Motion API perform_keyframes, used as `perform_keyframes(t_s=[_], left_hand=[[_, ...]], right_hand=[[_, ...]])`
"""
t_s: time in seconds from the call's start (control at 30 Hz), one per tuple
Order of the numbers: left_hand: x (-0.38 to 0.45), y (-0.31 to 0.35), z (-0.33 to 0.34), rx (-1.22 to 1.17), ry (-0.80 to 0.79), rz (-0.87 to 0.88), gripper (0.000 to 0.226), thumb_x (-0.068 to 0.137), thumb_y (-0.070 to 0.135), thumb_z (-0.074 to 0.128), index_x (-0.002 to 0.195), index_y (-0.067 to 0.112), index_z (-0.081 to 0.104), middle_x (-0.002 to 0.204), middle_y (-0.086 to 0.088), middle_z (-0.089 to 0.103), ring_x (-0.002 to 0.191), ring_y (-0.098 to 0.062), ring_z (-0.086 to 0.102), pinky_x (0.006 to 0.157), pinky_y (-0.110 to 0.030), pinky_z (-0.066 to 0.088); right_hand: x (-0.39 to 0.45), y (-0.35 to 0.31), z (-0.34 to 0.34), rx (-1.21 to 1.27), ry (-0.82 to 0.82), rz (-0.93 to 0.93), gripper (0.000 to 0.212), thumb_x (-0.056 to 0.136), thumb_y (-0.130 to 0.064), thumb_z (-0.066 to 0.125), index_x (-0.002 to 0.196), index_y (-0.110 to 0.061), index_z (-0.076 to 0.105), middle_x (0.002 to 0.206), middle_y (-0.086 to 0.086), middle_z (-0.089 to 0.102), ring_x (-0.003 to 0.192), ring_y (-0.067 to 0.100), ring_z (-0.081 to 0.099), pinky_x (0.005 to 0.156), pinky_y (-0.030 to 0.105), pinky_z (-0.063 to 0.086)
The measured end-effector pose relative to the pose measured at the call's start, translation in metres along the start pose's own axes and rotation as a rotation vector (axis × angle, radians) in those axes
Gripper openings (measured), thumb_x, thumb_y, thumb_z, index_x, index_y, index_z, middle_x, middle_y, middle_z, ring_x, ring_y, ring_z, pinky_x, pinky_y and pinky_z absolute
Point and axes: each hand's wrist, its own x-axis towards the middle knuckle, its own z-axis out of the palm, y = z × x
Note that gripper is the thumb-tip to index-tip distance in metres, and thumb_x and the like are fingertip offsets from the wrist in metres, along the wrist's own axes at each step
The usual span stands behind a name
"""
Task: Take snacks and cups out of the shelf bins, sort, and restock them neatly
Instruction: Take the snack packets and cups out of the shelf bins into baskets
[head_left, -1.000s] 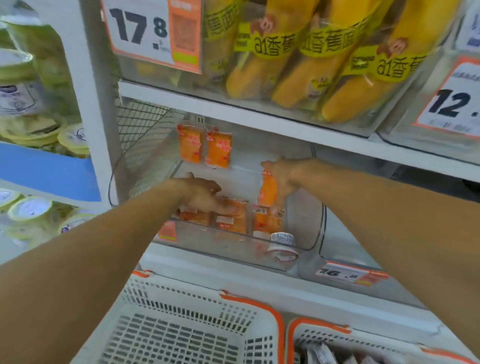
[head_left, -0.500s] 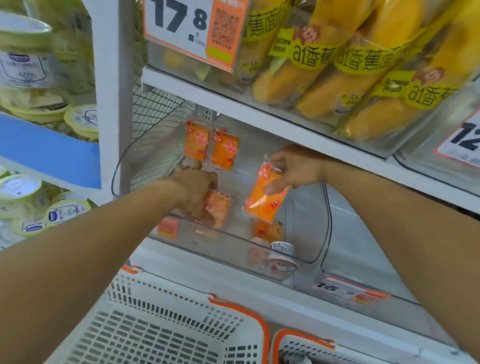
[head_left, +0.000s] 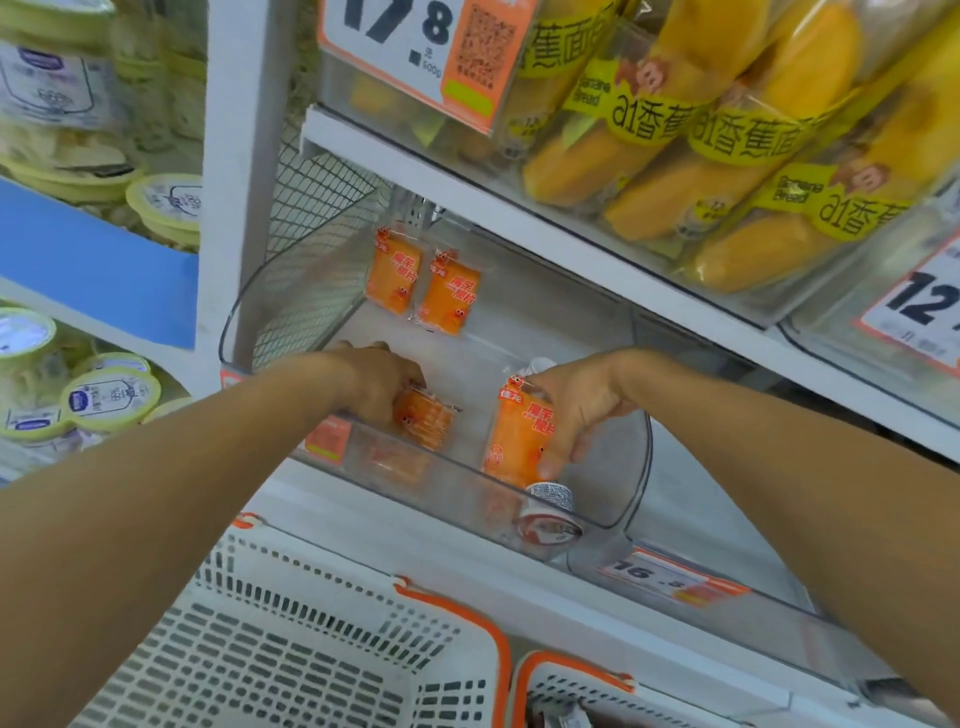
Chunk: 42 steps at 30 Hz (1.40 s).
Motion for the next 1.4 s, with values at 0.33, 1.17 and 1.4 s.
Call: perform_keyframes(t_s=[0.33,1.17,1.4], left_hand=[[0.005,-0.004,0.004,-0.013,0.024,0.01,0.064,0.091,0.044,0.066,0.147,0.033,0.035,0.135,-0.003,0.051,0.132,-0.021,0.038,0.108,-0.04,0.032],[-0.006,-0.001,0.002,-0.056,0.07,-0.063,0.071,0.089,0.053,0.065,0.149,0.035,0.032,0.145,0.0,0.047,0.143,-0.022,0.024,0.116,-0.047,0.022],[0.0,-0.002,0.007,-0.077,-0.046,-0.208,0.097,0.067,0.085,0.058,0.148,0.041,0.026,0.149,-0.013,0.032,0.141,-0.036,0.026,0.116,-0.052,0.028]], right_hand=[[-0.013,-0.005,0.015,-0.195,0.21,-0.094,0.13,0.035,-0.035,0.103,0.144,-0.031,0.032,0.128,-0.008,0.055,0.118,0.018,0.057,0.098,0.043,0.054],[-0.039,-0.024,0.028,0.411,0.383,0.046,0.051,0.078,-0.004,0.082,0.125,-0.004,0.062,0.092,0.005,0.058,0.081,0.019,0.06,0.087,0.048,0.059],[0.006,-0.011,0.059,0.777,0.512,0.027,0.076,0.072,-0.053,0.084,0.129,-0.009,0.058,0.13,0.011,0.064,0.108,0.023,0.066,0.083,0.043,0.061]])
